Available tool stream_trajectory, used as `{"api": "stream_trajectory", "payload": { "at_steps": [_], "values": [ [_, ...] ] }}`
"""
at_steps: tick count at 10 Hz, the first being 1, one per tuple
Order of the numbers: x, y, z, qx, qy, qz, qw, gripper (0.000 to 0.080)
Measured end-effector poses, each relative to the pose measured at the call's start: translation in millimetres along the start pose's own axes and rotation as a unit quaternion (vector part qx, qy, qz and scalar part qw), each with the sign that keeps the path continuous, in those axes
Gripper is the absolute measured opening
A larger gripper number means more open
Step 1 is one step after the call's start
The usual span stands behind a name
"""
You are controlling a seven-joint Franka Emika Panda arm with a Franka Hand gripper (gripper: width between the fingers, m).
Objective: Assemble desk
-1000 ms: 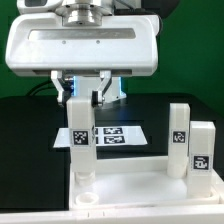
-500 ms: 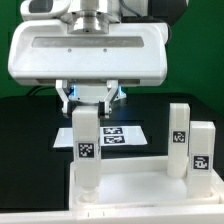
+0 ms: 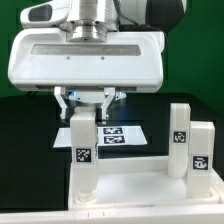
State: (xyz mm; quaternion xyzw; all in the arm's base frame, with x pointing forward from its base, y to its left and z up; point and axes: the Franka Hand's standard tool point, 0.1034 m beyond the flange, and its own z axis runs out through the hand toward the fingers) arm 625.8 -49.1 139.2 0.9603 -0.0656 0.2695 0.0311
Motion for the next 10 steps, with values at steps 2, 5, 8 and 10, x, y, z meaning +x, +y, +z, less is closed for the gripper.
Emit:
{"api": "stream_trajectory", "payload": {
  "at_steps": [2, 5, 8, 10],
  "values": [
    [-8.1, 1.5, 2.3, -0.003, -0.003, -0.001, 1.0, 0.0285],
    [-7.0, -0.6, 3.7, -0.009, 0.019, -0.006, 1.0, 0.0285],
    [-7.1, -2.1, 3.3, -0.009, 0.023, -0.006, 1.0, 0.0285],
    [-7.7, -2.3, 3.7, -0.008, 0.019, -0.005, 1.0, 0.0441]
  ]
}}
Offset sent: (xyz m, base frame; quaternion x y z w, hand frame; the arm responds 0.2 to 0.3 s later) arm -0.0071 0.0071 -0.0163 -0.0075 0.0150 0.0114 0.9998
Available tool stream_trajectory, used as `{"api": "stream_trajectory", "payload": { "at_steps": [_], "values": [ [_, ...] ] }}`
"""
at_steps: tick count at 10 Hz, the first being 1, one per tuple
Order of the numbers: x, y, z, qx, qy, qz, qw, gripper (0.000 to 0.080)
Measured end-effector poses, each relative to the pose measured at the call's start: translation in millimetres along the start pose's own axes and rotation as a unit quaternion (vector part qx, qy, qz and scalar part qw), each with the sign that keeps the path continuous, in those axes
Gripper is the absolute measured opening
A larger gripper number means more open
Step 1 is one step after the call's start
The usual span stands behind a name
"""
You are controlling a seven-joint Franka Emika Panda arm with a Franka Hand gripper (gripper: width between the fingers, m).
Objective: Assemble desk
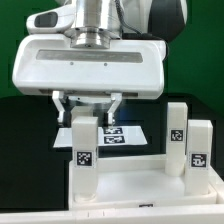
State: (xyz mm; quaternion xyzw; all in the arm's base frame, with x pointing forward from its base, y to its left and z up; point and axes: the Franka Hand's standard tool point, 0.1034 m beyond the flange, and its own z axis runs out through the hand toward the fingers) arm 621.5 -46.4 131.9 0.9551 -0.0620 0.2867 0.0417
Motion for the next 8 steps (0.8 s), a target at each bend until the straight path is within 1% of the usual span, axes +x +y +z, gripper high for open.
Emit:
{"api": "stream_trajectory", "payload": {
  "at_steps": [1, 2, 3, 4, 5, 6, 8],
  "values": [
    [0.1, -2.4, 0.5, 0.013, -0.036, 0.006, 0.999, 0.0577],
    [3.4, -3.5, 1.9, 0.023, -0.059, 0.011, 0.998, 0.0577],
    [2.5, -7.8, 4.5, 0.039, -0.11, 0.019, 0.993, 0.0634],
    [5.7, -12.4, 3.4, 0.054, -0.157, 0.031, 0.986, 0.0634],
    [6.7, -15.4, 3.1, 0.062, -0.187, 0.032, 0.98, 0.0647],
    [4.6, -14.6, 4.3, 0.067, -0.226, 0.026, 0.971, 0.0648],
    [5.4, 2.1, 7.1, 0.066, -0.266, 0.015, 0.962, 0.0648]
  ]
}}
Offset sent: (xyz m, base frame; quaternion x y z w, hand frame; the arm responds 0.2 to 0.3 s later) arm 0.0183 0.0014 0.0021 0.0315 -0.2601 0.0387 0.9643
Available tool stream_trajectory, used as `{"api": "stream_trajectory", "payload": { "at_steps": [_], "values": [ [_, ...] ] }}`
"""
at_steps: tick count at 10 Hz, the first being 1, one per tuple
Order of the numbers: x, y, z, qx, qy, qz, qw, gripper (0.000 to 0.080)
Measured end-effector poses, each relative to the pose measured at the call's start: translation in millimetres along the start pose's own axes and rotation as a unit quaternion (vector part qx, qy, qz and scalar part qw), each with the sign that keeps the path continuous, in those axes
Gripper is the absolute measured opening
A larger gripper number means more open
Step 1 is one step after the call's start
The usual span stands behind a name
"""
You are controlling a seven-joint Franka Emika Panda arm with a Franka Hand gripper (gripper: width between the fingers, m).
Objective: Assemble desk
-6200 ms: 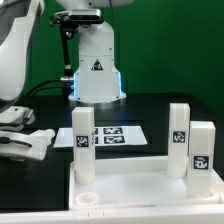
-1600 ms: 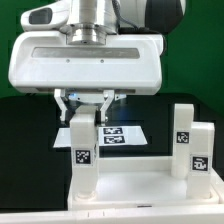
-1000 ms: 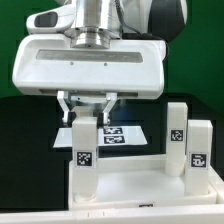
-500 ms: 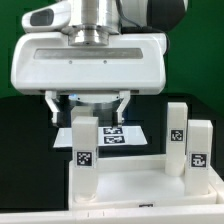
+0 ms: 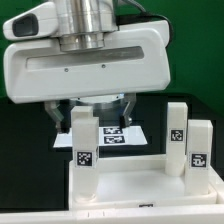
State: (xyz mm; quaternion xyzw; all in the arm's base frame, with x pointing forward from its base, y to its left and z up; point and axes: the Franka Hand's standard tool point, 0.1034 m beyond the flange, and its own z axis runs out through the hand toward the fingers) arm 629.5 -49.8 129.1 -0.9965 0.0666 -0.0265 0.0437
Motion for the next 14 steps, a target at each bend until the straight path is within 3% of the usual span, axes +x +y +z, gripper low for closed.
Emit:
{"api": "stream_trajectory", "payload": {
  "at_steps": [2, 4, 6, 9, 11, 13, 14],
  "values": [
    [2.6, 4.9, 2.3, -0.015, 0.014, 0.0, 1.0, 0.0648],
    [1.8, 5.5, 2.6, -0.014, 0.012, 0.005, 1.0, 0.0634],
    [1.8, 4.9, 2.8, -0.013, 0.013, 0.051, 0.999, 0.028],
    [2.2, 5.7, 3.3, -0.008, 0.015, 0.166, 0.986, 0.0284],
    [3.2, 9.3, 3.7, 0.001, 0.019, 0.275, 0.961, 0.0284],
    [1.2, 9.3, 4.9, 0.01, 0.033, 0.472, 0.881, 0.0285],
    [-0.6, 8.9, 4.9, 0.015, 0.036, 0.521, 0.853, 0.0285]
  ]
}}
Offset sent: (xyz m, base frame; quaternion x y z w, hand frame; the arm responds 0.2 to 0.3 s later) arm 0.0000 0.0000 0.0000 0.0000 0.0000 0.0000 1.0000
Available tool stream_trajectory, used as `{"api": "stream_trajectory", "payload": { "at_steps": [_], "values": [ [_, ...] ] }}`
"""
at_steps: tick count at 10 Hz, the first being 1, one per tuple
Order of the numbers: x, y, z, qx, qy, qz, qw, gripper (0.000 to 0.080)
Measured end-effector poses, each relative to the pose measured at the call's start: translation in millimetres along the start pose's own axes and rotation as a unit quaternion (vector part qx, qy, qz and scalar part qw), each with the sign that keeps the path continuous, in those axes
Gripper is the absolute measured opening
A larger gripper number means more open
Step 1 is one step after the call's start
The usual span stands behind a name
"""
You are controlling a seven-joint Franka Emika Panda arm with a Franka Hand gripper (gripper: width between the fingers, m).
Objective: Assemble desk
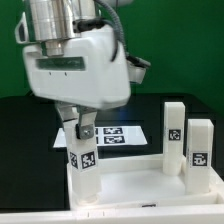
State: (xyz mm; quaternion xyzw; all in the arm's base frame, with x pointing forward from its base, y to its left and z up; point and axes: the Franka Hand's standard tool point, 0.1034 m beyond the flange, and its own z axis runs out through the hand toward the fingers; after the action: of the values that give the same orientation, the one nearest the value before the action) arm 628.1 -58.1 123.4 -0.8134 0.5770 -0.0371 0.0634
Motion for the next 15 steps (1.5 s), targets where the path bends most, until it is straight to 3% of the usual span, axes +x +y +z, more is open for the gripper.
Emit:
{"api": "stream_trajectory", "payload": {
  "at_steps": [2, 5, 7, 11, 12, 14, 15],
  "values": [
    [-1.4, 0.4, -0.1, 0.001, -0.003, 0.082, 0.997, 0.0285],
    [-2.0, 1.1, 0.7, 0.0, -0.002, 0.038, 0.999, 0.0292],
    [-3.3, 0.4, 2.0, 0.0, -0.003, -0.155, 0.988, 0.061],
    [-3.2, 1.3, 2.4, -0.001, -0.004, -0.301, 0.954, 0.0647],
    [-4.4, 0.3, 2.0, -0.007, -0.001, -0.381, 0.924, 0.0649],
    [-13.9, -1.4, 3.3, -0.02, -0.009, -0.548, 0.836, 0.0649],
    [-13.3, -1.7, 3.3, -0.018, -0.008, -0.523, 0.852, 0.0649]
  ]
}}
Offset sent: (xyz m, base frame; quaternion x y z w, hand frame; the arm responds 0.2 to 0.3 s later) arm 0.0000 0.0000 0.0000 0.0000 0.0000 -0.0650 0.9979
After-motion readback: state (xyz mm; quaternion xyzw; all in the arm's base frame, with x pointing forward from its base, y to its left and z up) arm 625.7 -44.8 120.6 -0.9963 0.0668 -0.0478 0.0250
